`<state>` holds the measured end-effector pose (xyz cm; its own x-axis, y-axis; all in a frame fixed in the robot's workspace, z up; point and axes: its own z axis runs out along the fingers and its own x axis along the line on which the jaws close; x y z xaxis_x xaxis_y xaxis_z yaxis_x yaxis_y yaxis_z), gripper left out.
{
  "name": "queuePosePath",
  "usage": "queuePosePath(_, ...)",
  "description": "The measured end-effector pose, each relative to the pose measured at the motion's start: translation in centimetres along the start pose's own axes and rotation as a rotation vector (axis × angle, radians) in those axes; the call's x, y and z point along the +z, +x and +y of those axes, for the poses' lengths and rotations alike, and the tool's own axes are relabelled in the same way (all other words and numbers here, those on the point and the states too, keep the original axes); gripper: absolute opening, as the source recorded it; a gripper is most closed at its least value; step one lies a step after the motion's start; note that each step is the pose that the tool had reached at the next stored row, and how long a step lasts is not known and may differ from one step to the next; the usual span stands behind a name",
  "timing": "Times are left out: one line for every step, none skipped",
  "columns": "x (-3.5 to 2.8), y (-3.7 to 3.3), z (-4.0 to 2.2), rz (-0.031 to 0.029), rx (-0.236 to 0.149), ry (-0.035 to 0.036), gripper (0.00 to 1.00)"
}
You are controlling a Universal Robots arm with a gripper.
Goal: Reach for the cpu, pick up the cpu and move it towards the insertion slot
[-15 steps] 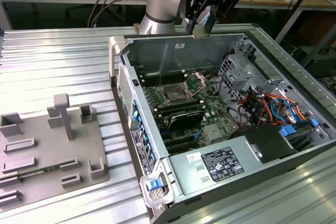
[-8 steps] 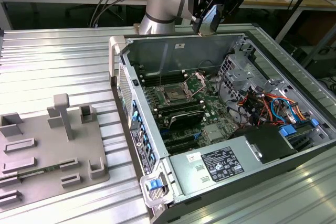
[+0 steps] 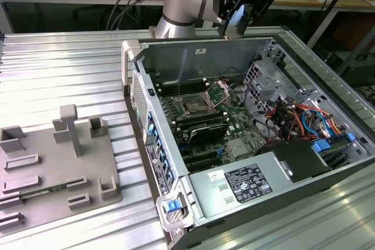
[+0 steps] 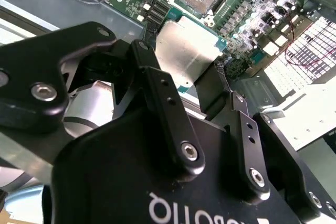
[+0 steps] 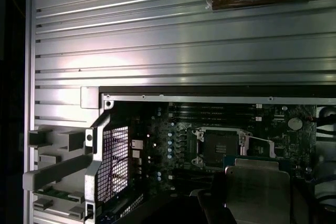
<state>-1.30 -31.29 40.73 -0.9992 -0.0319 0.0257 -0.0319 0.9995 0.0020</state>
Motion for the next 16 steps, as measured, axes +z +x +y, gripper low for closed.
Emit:
queuePosePath(0.0, 0.0, 0.0, 0.0, 0.0, 0.0001, 0.55)
queuePosePath(0.0, 0.0, 0.0, 0.0, 0.0, 0.0001, 0.55)
queuePosePath(0.0, -0.01, 0.0, 0.0, 0.0, 0.0, 0.55)
queuePosePath(0.0, -0.01, 0.0, 0.0, 0.0, 0.0001, 0.55)
queuePosePath(0.0, -0.01, 0.0, 0.0, 0.0, 0.0001, 0.55)
queuePosePath(0.0, -0.01, 0.0, 0.0, 0.0, 0.0001, 0.55)
queuePosePath(0.0, -0.01, 0.0, 0.0, 0.0, 0.0001, 0.55)
queuePosePath(0.0, 0.0, 0.0, 0.0, 0.0, 0.0, 0.55)
queuePosePath(0.0, 0.03, 0.0, 0.0, 0.0, 0.0, 0.55)
queuePosePath(0.0, 0.14, 0.01, 0.0001, 0.0, 0.0001, 0.55)
queuePosePath(0.01, 0.23, 0.04, 0.0, 0.0, 0.0001, 0.55)
queuePosePath(0.01, 0.27, 0.05, 0.0, 0.0, 0.0, 0.55)
queuePosePath(0.02, 0.32, 0.04, -0.0001, 0.0, 0.0, 0.55)
queuePosePath(0.03, 0.67, 0.05, -0.0002, 0.0, -0.0001, 0.55)
queuePosePath(0.03, 0.81, 0.05, 0.0, 0.0, 0.0, 0.55)
queuePosePath(0.03, 0.89, 0.05, 0.0, 0.0, 0.0001, 0.55)
